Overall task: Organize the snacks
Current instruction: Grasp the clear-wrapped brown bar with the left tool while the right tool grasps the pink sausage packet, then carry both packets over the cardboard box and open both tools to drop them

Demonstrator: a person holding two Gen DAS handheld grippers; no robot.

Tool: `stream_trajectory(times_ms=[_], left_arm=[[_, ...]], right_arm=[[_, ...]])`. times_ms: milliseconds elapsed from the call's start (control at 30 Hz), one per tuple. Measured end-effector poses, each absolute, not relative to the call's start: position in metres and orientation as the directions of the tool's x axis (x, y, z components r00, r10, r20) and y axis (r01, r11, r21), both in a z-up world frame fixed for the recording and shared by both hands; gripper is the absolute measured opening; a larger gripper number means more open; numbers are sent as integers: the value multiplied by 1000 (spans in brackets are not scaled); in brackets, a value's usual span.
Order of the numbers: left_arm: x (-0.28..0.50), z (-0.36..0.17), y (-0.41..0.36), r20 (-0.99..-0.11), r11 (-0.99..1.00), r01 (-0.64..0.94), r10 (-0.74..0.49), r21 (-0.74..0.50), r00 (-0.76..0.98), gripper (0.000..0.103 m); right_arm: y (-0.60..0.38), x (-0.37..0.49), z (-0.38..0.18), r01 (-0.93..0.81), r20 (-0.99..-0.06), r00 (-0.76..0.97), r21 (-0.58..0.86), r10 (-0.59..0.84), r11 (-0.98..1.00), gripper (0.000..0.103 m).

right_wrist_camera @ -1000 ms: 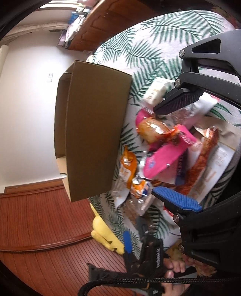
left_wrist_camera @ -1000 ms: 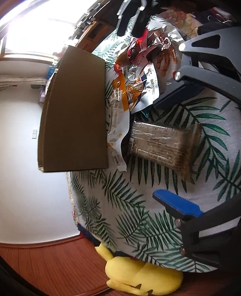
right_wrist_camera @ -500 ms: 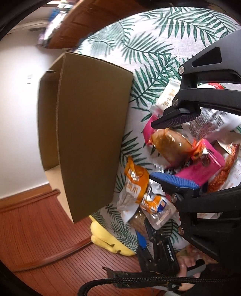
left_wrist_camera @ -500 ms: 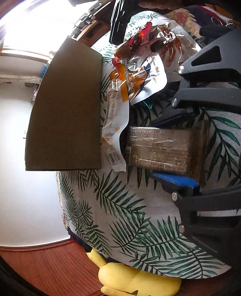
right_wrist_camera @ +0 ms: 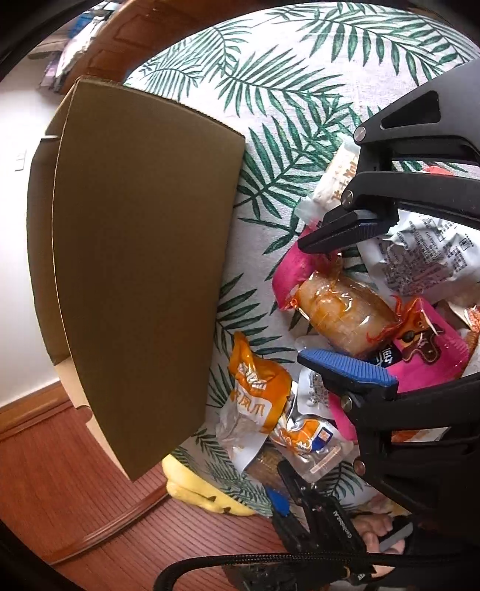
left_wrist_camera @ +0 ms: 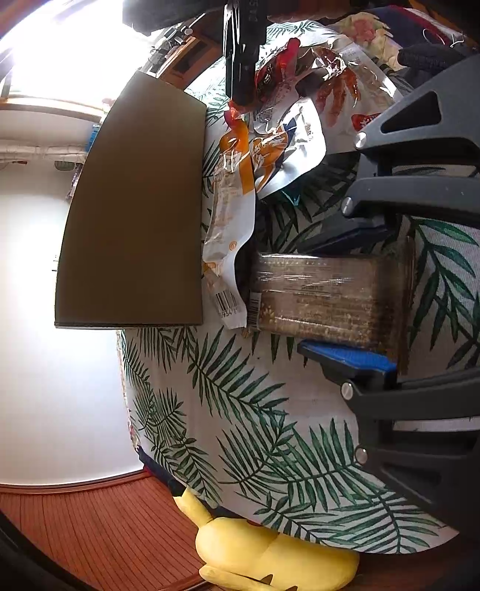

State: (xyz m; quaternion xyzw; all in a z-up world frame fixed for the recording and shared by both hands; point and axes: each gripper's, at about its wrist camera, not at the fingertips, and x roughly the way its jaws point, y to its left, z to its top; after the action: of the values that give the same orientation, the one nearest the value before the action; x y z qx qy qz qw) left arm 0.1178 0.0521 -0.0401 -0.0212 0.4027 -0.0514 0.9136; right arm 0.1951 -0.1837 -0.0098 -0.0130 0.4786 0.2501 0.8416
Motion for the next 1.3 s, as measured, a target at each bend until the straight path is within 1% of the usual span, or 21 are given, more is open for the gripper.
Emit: stream_trajectory(times_ms=[233,367,633,700,733,800,833,967,1300], left_arm=[[116,-41,49,-729,995,67,-95,-67,678,45],[117,-41,49,-730,995,67,-95,-68,677,46],[117,-41,50,-729,996,61,-90,-66,679,46],[117,-41,50,-728,996,61,-91,-67,679,45],[117,-41,50,-727,996,61,-92,-68,680,45],[116,-40,50,-725,995,62,-95,-72,683,44],[115,-40,51,-722,995,63,-97,-74,685,43],[112,-40,51,-710,995,66,-104,-81,696,41],[92,-36,66,-688,992,37,-112,-124,717,40]], right_arm=[[-162,193,-9,-482,-840,448,62,307,874,55],[-170,189,0,-484,-836,445,76,320,872,55],[-171,188,-8,-493,-874,384,79,298,867,54],[-169,192,-16,-489,-886,372,65,276,870,51],[-169,194,-20,-488,-889,372,58,268,871,48],[-168,195,-21,-487,-881,391,47,265,872,43],[-167,197,-20,-483,-878,395,52,270,874,39],[-173,198,-19,-480,-866,411,58,283,875,38],[-192,182,17,-483,-807,489,65,330,873,38]])
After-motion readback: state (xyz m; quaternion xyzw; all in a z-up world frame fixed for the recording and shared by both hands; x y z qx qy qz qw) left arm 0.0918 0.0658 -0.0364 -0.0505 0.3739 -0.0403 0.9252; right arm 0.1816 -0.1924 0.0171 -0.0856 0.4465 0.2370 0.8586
